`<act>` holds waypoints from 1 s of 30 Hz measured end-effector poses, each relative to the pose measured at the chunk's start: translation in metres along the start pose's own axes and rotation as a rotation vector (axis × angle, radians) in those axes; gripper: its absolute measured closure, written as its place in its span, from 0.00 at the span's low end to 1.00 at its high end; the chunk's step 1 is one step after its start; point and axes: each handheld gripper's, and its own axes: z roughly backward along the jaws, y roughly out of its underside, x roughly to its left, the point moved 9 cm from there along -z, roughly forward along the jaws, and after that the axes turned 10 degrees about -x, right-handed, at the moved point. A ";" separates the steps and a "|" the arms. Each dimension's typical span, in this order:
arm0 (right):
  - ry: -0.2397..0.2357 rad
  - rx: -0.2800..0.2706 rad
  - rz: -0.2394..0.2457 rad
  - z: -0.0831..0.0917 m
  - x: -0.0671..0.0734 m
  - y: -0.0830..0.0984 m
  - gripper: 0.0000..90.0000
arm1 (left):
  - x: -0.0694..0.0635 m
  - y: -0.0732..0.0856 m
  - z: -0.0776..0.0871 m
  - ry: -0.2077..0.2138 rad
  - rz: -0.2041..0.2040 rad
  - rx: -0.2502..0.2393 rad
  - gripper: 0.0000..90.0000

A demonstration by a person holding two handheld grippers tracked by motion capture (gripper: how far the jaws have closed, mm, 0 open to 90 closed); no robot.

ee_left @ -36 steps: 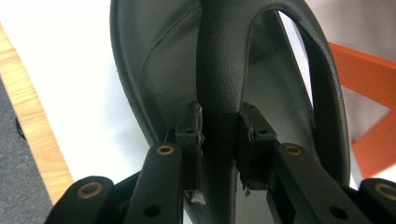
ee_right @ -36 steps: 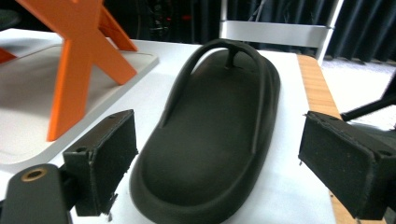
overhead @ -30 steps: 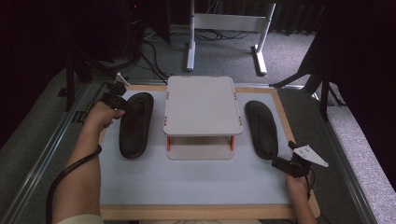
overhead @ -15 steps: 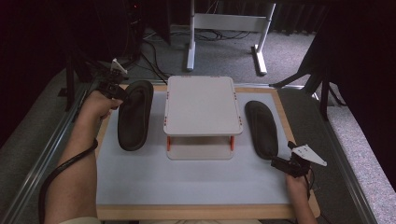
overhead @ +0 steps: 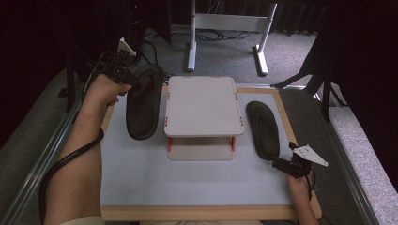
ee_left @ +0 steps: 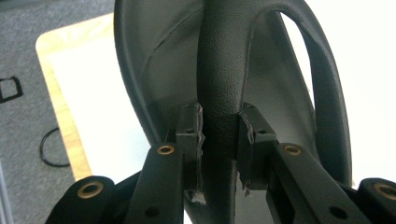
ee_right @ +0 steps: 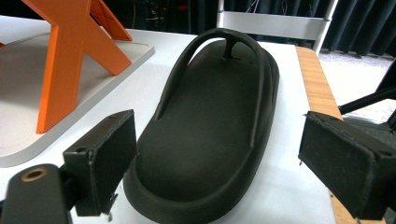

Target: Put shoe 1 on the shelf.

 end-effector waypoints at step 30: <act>-0.005 0.011 0.002 0.000 0.000 0.001 0.12 | -0.101 -0.042 -0.036 0.042 0.029 0.029 0.81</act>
